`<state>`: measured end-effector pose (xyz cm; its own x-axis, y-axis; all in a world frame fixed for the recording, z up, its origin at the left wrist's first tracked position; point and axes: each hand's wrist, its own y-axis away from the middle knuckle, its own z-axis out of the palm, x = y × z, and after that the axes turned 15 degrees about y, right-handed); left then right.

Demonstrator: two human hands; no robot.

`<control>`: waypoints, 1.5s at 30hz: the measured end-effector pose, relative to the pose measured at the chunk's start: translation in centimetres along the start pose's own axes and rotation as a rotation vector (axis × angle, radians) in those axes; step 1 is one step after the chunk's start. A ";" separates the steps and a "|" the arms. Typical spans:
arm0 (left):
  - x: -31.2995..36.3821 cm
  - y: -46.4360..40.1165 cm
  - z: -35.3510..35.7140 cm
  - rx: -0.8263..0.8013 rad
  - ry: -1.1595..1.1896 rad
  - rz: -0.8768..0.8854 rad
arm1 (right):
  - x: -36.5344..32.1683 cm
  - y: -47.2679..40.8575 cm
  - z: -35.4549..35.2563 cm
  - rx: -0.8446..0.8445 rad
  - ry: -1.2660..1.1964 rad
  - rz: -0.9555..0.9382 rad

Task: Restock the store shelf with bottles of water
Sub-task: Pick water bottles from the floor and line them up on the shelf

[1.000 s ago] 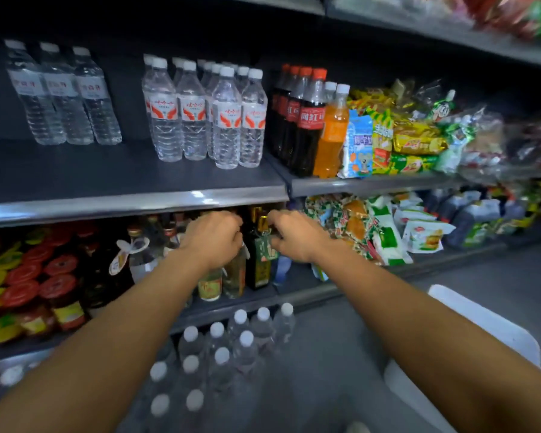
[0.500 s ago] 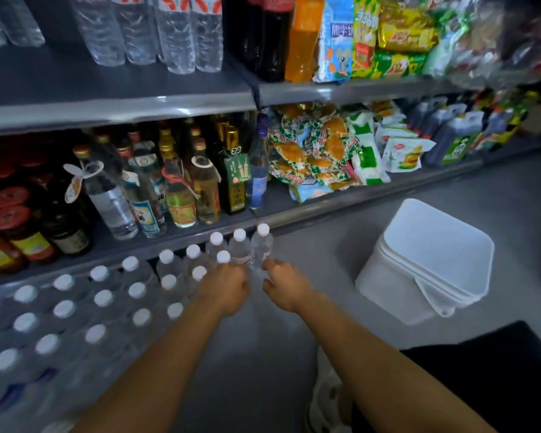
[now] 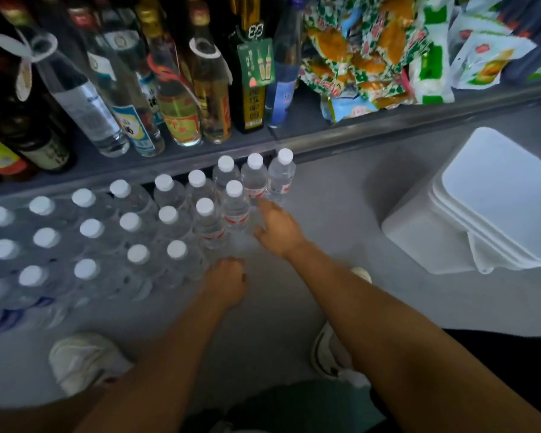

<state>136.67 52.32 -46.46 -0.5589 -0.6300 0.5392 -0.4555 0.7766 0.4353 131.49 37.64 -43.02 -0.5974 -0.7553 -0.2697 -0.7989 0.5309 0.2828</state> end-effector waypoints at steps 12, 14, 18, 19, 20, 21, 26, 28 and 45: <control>-1.5 -1.6 1.5 -0.010 0.018 -0.014 | -1.3 -7.4 -0.2 0.027 0.080 -0.175; -1.4 -1.4 1.7 -0.014 0.021 -0.009 | -0.9 -7.3 0.1 0.031 0.078 -0.174; -1.4 -0.9 2.0 -0.013 0.018 0.007 | -0.2 -6.5 0.9 0.058 0.043 -0.163; -1.3 -0.7 1.9 -0.011 0.019 0.008 | -0.2 -6.2 1.1 0.048 0.005 -0.162; -1.2 -0.4 1.9 -0.007 0.018 0.010 | -0.3 -6.0 1.2 0.039 -0.036 -0.161; -1.2 -0.2 1.8 -0.001 0.020 0.014 | -0.4 -5.8 1.3 0.036 -0.066 -0.157; -1.0 1.5 0.3 0.047 0.047 0.038 | -0.5 -4.0 1.1 0.066 -0.126 -0.088; -0.6 2.0 -0.9 0.074 0.049 0.052 | -0.1 -3.0 0.2 0.047 -0.108 -0.063; 10.0 9.2 -20.5 0.506 -0.113 0.324 | -4.6 8.3 -25.1 0.168 -0.159 -0.302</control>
<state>141.08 53.23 -22.27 -0.7813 -0.3800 0.4951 -0.5076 0.8485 -0.1497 129.37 35.83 -16.35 -0.3264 -0.8250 -0.4614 -0.9330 0.3594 0.0175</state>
